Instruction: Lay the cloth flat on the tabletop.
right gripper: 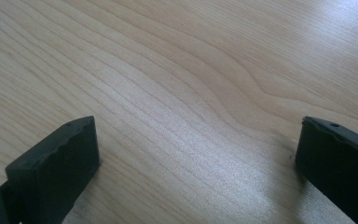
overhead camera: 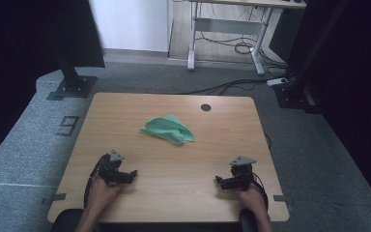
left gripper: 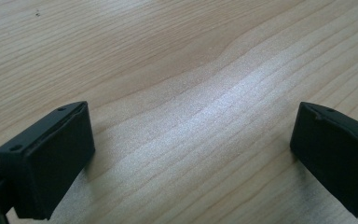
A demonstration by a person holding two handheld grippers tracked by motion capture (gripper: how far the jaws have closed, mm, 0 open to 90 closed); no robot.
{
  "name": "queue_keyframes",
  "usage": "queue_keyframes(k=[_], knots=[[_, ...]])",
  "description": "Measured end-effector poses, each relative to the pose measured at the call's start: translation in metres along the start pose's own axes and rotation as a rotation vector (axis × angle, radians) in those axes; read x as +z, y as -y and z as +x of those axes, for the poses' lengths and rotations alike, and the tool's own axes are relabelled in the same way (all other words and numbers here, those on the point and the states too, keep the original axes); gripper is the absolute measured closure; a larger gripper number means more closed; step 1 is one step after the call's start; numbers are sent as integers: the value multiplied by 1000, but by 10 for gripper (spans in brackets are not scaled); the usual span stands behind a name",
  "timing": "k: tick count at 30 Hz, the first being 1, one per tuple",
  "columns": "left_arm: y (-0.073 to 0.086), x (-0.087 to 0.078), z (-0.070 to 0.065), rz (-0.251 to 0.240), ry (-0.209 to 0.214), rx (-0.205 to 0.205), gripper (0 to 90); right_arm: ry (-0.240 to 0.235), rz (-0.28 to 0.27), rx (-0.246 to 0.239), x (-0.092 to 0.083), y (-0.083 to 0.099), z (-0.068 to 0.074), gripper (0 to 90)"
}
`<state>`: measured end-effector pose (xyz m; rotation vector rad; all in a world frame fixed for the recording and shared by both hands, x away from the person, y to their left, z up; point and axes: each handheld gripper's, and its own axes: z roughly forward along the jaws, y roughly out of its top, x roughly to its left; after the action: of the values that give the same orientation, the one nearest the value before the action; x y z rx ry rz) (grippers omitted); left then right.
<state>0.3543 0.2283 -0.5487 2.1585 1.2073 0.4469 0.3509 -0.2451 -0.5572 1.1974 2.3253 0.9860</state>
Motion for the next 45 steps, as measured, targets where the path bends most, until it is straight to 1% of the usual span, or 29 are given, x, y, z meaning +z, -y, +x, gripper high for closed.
queue_keyframes(k=[8, 12, 13, 14, 15, 16, 19, 23, 24, 25, 26, 28, 30, 34, 37, 38, 39, 40, 41, 42, 43, 45], knots=[[-1, 1, 0, -4, 0, 0, 3, 0, -1, -2, 1, 0, 0, 0], [-1, 1, -1, -5, 8, 9, 7, 0, -1, -1, 1, 0, 0, 0], [-1, 1, -1, -4, 20, 22, 6, 0, -1, -2, 1, 0, 0, 0], [-1, 1, -1, -4, 20, 22, 6, 0, -1, -2, 1, 0, 0, 0], [-1, 1, -2, -4, 31, 35, 6, 0, -1, -2, 1, 0, 0, 0], [-1, 1, -2, -4, 31, 34, 6, 0, -1, -2, 1, 0, 0, 0], [-1, 0, -3, -13, 38, 40, 38, 0, -1, -2, 1, 0, 0, 0], [-2, -1, -5, -10, 33, 34, 69, 0, -1, -2, 1, 0, 0, 0], [-3, -2, -5, -10, 34, 33, 88, 0, -1, -2, 1, 0, 0, 0], [-3, -3, -6, -10, 34, 34, 132, 0, -1, -2, 1, 0, 0, 0], [-4, -3, -6, -9, 42, 30, 148, 0, -1, -2, 1, 0, 0, 0], [-5, -4, -6, -9, 59, 18, 142, 0, -1, -2, 1, 0, 0, 0], [-6, -4, -6, -12, 62, 20, 144, 0, -1, -2, 1, 0, 0, 0], [-12, -6, -7, -24, 65, 33, 151, 0, -1, -1, 1, 0, 0, 0], [-19, -6, -10, -30, 83, 52, 158, 0, -1, -2, 1, 0, 0, 0], [-19, -6, -10, -30, 83, 52, 165, 0, -1, -2, 1, 0, 0, 0], [-23, -6, -13, -34, 97, 67, 172, 0, -1, -2, 1, 0, 0, 0], [-23, -6, -13, -34, 97, 67, 173, 0, -1, -2, 1, 0, 0, 0], [-28, -6, -16, -37, 112, 83, 176, 0, -1, -2, 1, 0, 0, 0], [-28, -6, -16, -37, 112, 83, 184, 0, -1, -2, 1, 0, 0, 0], [-33, -6, -18, -41, 116, 96, 191, 0, -1, -2, 1, 0, 0, 0], [-39, -6, -20, -49, 128, 101, 203, 0, -1, -2, 1, 0, 0, 0]])
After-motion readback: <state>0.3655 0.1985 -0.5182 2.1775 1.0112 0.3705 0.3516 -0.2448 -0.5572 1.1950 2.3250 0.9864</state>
